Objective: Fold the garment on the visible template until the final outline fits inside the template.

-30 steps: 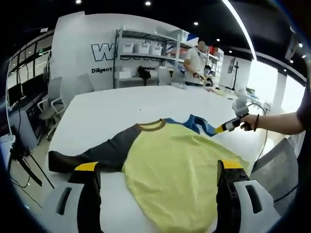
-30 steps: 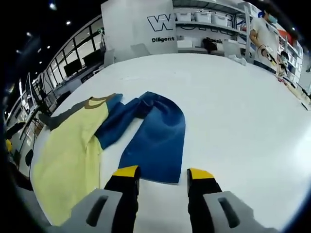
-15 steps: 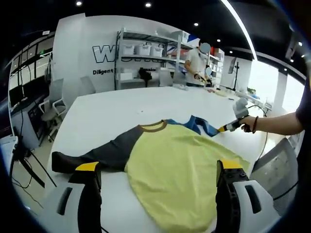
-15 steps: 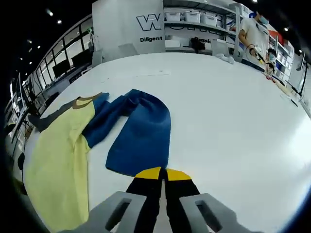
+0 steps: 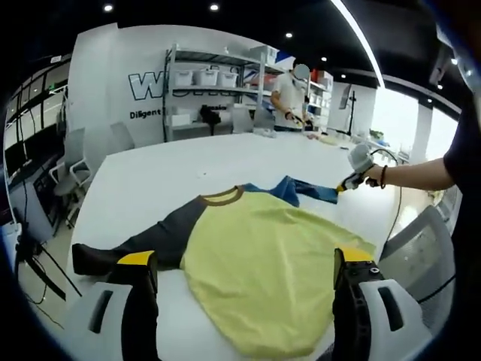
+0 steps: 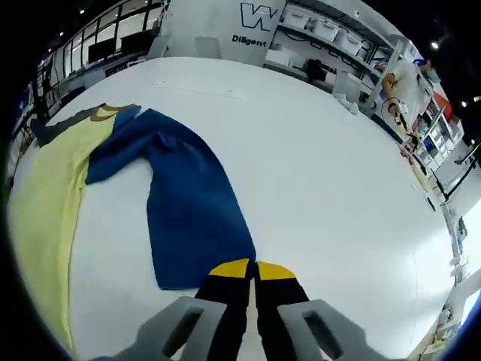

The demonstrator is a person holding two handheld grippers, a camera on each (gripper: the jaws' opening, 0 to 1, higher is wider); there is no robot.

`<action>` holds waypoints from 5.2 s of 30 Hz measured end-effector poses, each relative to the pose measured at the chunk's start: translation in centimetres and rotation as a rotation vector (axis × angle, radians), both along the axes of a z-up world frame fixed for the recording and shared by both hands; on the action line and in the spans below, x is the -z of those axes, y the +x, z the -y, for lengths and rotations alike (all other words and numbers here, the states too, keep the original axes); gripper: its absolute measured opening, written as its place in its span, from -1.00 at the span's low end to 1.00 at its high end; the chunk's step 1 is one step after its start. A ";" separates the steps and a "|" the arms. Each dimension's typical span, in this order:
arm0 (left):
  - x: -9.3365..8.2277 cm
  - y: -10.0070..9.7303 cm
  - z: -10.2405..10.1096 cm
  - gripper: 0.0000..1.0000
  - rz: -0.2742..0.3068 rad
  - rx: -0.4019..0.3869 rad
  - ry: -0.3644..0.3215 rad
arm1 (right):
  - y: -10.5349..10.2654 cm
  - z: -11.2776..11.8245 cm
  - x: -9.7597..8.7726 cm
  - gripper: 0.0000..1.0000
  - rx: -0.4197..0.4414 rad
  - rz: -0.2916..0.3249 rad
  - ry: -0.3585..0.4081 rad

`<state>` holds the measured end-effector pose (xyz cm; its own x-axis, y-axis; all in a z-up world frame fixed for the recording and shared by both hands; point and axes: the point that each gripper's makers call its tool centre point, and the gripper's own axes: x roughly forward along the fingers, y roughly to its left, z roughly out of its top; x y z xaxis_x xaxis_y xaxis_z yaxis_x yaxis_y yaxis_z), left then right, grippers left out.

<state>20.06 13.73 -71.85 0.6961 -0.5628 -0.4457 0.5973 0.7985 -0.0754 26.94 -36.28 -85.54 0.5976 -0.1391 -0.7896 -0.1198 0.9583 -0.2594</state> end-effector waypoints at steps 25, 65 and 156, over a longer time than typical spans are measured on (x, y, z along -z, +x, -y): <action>0.7 -0.7 -0.7 0.91 -0.033 -0.012 0.031 | 1.9 9.3 -0.4 -1.00 0.061 0.053 -0.171; 0.0 -1.6 -0.2 0.98 -0.039 -0.001 0.018 | -3.0 6.3 0.1 -1.00 0.455 0.097 0.197; -0.1 -4.4 -0.6 0.98 -0.082 0.069 0.005 | 8.6 -26.7 -13.0 -1.00 -0.177 0.260 0.644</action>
<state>15.67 14.28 -71.78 0.6167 -0.6056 -0.5029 0.6429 0.7561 -0.1223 35.53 -9.54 -72.59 0.7478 0.4233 -0.5114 -0.2990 0.9026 0.3099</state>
